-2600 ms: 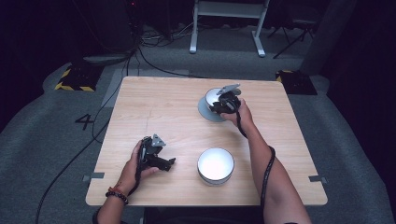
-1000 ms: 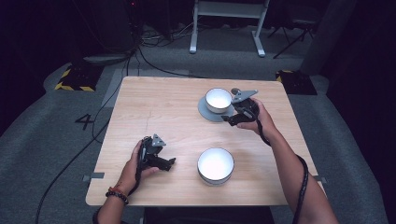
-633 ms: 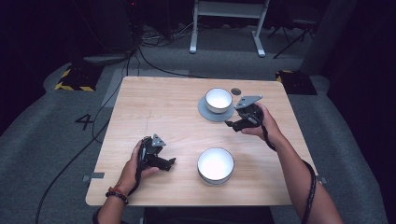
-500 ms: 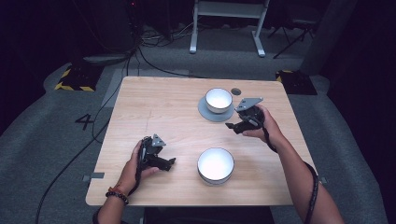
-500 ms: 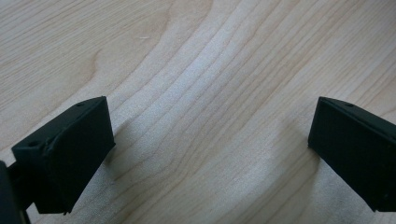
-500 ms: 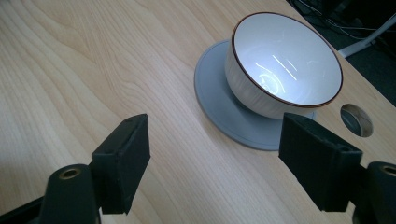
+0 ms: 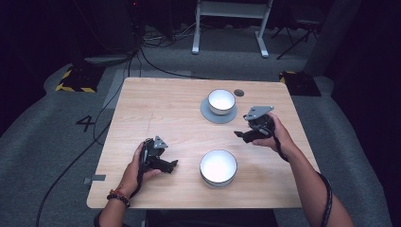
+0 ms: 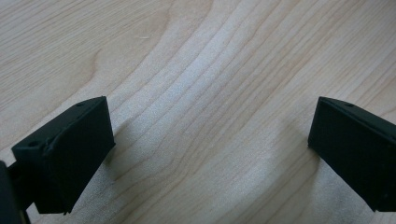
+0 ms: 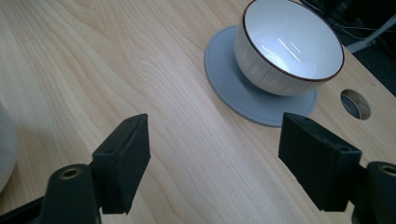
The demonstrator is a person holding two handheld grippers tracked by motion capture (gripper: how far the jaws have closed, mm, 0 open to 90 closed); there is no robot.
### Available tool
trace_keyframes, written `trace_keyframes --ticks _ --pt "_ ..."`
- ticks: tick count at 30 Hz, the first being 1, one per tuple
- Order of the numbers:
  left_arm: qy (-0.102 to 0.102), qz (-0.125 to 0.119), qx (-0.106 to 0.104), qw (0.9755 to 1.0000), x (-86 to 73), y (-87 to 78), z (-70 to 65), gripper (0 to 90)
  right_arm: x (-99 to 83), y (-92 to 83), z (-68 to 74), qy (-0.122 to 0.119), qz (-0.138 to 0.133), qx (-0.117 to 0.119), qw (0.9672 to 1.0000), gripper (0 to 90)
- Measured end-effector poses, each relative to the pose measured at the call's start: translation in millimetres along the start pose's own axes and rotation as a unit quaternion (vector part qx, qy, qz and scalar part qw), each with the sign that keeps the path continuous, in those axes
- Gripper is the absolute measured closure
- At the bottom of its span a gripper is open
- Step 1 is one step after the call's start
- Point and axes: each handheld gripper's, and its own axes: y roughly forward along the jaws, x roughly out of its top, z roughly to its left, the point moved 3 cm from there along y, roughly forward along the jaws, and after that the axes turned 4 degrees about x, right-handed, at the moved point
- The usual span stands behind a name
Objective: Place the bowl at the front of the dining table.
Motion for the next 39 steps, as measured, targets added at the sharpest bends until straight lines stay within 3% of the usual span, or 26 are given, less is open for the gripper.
trace_keyframes --ticks 19,39 --pt "0.000 0.000 0.001 1.0000 0.0 0.0 0.0 0.4 -32.5 -24.9 14.6 -0.008 0.005 -0.004 1.0000 24.9" --pt "0.000 0.000 0.001 1.0000 0.0 0.0 0.0 0.4 -75.8 -32.6 30.6 0.016 0.016 -0.011 0.9997 24.7"
